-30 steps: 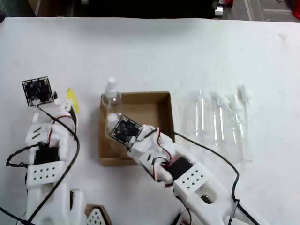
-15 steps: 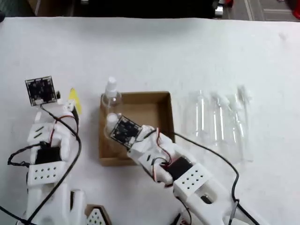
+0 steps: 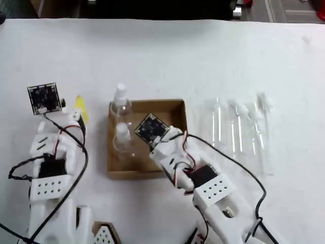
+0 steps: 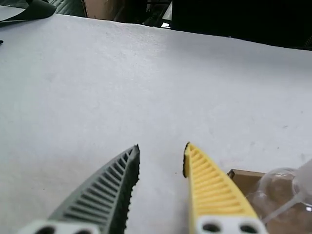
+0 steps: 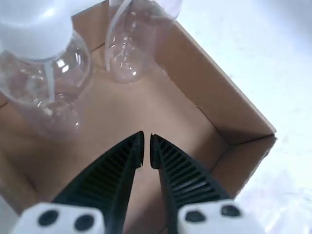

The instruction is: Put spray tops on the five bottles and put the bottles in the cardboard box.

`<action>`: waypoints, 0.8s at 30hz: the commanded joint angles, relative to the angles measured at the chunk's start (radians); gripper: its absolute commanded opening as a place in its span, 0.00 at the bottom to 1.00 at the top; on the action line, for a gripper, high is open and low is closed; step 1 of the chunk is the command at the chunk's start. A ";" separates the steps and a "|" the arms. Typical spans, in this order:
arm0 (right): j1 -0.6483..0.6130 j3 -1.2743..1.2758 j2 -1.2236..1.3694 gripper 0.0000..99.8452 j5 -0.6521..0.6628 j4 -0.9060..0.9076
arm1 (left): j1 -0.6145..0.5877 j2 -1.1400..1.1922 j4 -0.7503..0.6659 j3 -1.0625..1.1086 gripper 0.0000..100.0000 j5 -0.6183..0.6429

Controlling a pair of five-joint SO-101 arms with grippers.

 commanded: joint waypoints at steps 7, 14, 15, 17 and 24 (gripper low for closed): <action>0.010 0.061 -0.170 0.02 -0.003 -0.021 | 0.010 -0.007 -0.031 -0.018 0.14 0.005; 0.114 0.143 -0.386 0.02 -0.008 -0.015 | 0.004 -0.007 0.029 -0.055 0.04 0.003; 0.125 0.155 -0.418 0.02 -0.009 -0.015 | 0.004 -0.007 0.029 -0.055 0.03 0.003; 0.148 0.178 -0.481 0.02 -0.057 -0.015 | 0.004 -0.007 0.025 -0.055 0.02 0.003; 0.219 0.224 -0.615 0.02 -0.178 0.001 | 0.005 -0.004 0.023 -0.049 0.02 0.002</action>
